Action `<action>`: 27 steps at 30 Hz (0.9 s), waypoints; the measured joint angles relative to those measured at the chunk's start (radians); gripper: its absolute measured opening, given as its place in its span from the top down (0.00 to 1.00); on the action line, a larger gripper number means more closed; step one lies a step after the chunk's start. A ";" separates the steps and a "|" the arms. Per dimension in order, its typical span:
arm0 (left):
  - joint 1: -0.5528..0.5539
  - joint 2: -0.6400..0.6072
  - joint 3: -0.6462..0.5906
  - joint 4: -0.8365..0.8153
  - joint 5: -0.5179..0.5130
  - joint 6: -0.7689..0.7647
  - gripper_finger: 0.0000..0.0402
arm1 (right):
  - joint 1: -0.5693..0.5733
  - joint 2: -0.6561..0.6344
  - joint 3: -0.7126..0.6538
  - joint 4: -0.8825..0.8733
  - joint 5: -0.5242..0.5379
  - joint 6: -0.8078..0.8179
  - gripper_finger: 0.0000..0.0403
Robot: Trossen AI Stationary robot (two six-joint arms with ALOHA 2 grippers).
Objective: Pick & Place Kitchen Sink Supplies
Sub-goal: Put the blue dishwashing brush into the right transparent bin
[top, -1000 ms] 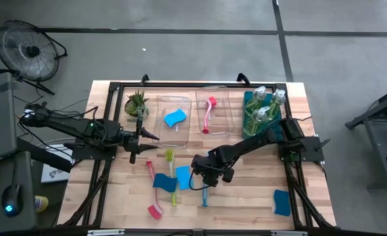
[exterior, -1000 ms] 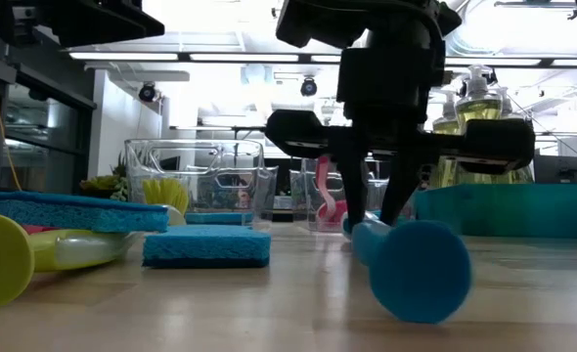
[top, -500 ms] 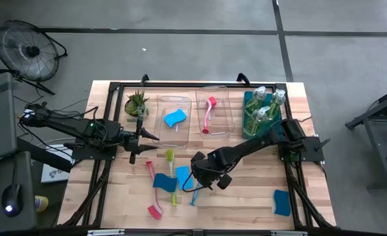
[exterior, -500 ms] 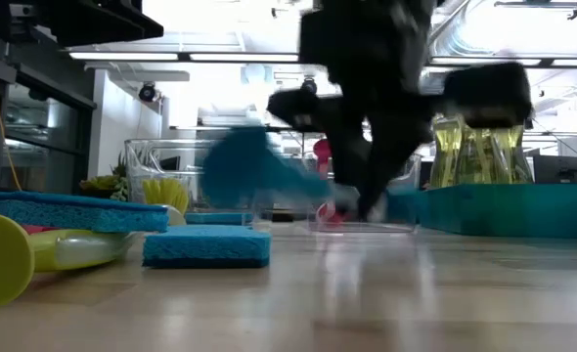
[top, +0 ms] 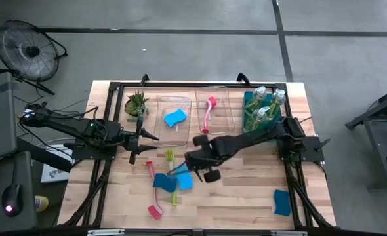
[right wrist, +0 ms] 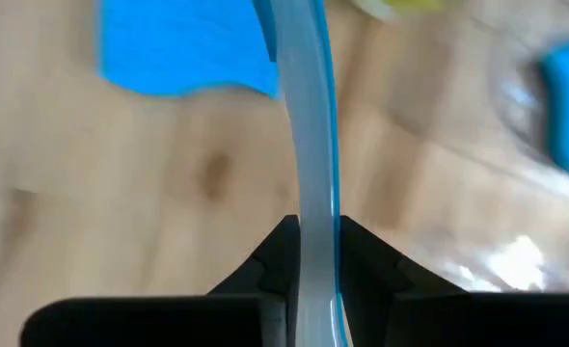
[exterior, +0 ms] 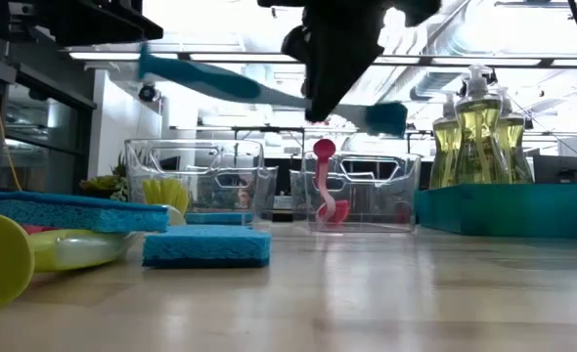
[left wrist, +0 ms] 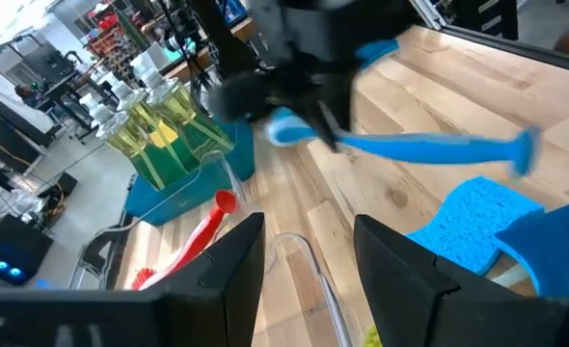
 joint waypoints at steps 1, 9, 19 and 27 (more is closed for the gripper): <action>0.000 0.000 0.000 0.000 0.000 -0.001 0.61 | -0.007 0.000 0.021 -0.035 0.015 0.016 0.88; 0.000 0.000 0.000 0.000 0.000 -0.025 0.61 | -0.078 -0.001 0.180 -0.304 0.123 0.101 0.89; 0.000 0.000 0.000 0.000 -0.001 -0.026 0.61 | -0.193 -0.004 0.309 -0.507 0.185 0.169 0.88; 0.000 0.000 0.000 -0.002 0.004 -0.026 0.61 | -0.278 -0.004 0.309 -0.520 0.201 0.063 0.88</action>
